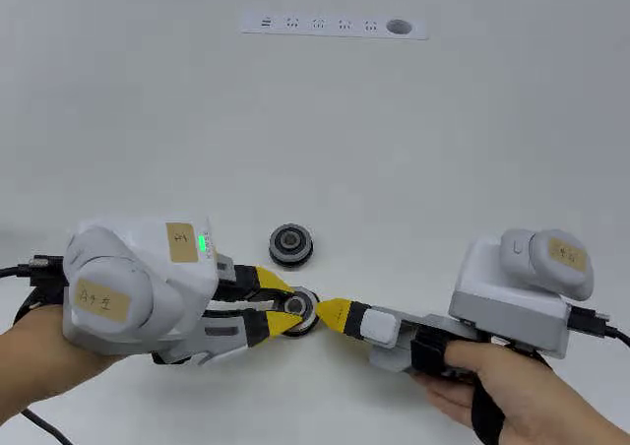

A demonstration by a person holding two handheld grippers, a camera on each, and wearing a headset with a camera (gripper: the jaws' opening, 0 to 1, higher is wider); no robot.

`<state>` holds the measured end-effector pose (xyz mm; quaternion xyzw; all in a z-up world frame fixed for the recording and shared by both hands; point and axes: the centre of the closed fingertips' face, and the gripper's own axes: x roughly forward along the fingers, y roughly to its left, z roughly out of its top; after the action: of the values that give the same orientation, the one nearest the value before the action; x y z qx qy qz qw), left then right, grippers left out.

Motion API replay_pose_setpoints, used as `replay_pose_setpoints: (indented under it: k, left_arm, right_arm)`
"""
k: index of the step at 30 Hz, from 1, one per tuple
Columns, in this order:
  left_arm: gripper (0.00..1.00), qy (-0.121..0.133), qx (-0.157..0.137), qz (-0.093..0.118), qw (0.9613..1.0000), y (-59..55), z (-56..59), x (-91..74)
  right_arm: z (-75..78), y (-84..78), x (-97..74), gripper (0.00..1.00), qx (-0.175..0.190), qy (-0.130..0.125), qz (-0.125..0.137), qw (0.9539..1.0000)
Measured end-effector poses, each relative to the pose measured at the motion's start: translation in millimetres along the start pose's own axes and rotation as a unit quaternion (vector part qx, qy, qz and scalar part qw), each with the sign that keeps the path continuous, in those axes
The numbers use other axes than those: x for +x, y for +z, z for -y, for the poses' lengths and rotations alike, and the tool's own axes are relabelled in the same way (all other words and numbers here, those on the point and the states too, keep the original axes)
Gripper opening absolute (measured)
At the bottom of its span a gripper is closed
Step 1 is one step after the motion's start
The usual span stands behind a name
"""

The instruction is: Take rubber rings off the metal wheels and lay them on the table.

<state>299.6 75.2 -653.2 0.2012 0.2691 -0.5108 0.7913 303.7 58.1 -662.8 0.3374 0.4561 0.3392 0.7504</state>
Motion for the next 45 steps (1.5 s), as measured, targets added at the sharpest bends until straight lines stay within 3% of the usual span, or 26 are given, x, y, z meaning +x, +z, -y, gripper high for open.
replay_pose_setpoints:
  k: [3, 5, 19, 30, 41, 44, 45]
  left_arm:
    - [0.12, -0.001, 0.002, -0.003, 1.0, 0.0, 0.1, 0.0]
    - [0.12, -0.001, 0.003, -0.004, 1.0, 0.1, 0.1, -0.1]
    - [0.12, 0.0, 0.003, -0.007, 1.0, -0.1, 0.0, -0.2]
    - [0.12, -0.001, 0.003, -0.007, 1.0, -0.2, 0.0, -0.5]
    - [0.12, -0.002, 0.005, -0.008, 1.0, -0.3, -0.3, -0.7]
    - [0.12, -0.002, 0.005, -0.009, 0.9999, -0.3, -0.4, -0.7]
    - [0.12, -0.002, 0.005, -0.008, 1.0, 0.1, -0.5, -1.0]
  right_arm:
    - [-0.6, -0.1, 0.0, 0.01, -0.007, -0.005, -0.001, 1.0]
    - [-1.1, -0.1, -0.1, 0.01, -0.029, -0.009, -0.001, 0.9995]
    - [-7.2, 0.0, 1.0, 0.0, -0.057, -0.019, -0.008, 0.9982]
    - [-11.2, -1.0, 4.2, 0.0, -0.108, -0.03, -0.022, 0.9935]
    - [-14.7, -2.4, 7.5, 0.0, -0.134, -0.029, -0.026, 0.9903]
    - [-21.1, -5.0, 10.6, 0.0, -0.133, -0.015, -0.031, 0.9905]
    - [-20.0, -4.5, 11.2, 0.0, -0.132, -0.024, -0.027, 0.9906]
